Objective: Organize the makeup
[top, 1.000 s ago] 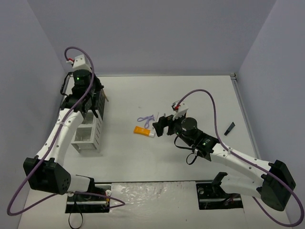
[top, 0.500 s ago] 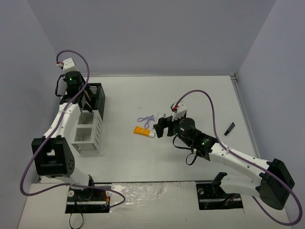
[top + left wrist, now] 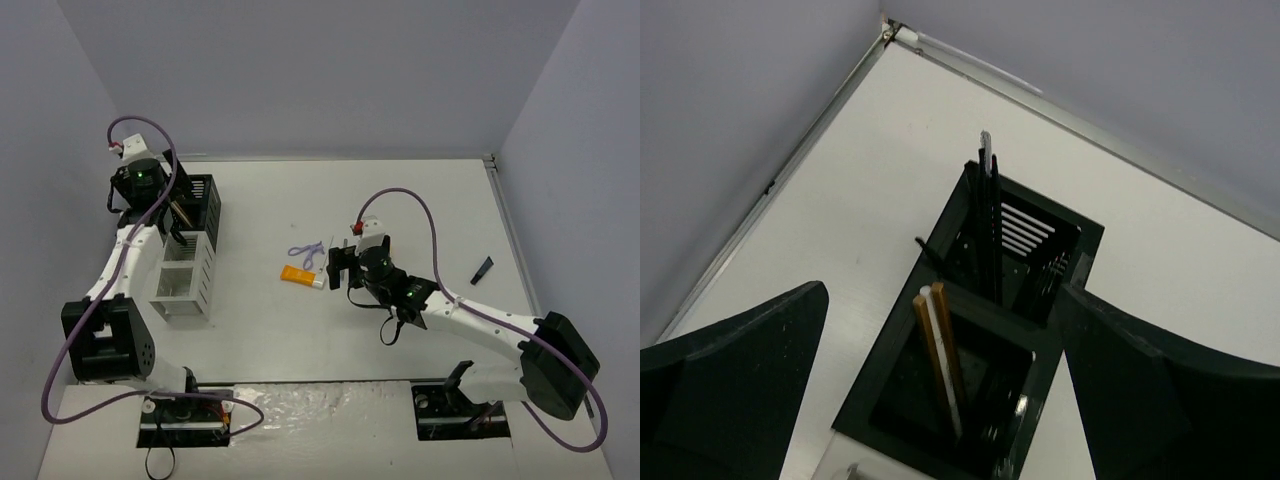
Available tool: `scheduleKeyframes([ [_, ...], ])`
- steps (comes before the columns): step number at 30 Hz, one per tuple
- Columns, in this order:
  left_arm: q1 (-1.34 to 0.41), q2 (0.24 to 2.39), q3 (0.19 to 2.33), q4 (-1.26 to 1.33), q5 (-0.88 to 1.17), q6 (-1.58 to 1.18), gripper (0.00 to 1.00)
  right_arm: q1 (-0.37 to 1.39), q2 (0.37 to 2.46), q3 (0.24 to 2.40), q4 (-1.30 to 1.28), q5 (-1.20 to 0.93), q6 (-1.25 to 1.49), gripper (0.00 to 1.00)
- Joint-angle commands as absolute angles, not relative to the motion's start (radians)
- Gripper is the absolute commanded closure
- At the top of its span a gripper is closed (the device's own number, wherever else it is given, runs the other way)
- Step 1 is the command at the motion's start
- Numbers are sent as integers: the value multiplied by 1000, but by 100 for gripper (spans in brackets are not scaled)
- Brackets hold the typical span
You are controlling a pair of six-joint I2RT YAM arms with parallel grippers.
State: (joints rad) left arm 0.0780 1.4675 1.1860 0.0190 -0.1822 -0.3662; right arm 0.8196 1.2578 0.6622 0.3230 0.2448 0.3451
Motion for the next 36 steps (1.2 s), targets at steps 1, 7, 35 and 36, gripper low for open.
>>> scheduleKeyframes([
  [1,77,1306,1348,-219,-180,-389,3,814,1339,739,320,356,421,7],
  [7,78,1152,1371,-404,-20,-357,3,788,1476,813,274,357,467,20],
  [35,16,956,1184,-503,278,-453,3,689,1763,893,300,328,487,93],
  [36,6,959,1186,-497,286,-473,3,689,1754,893,294,328,482,96],
])
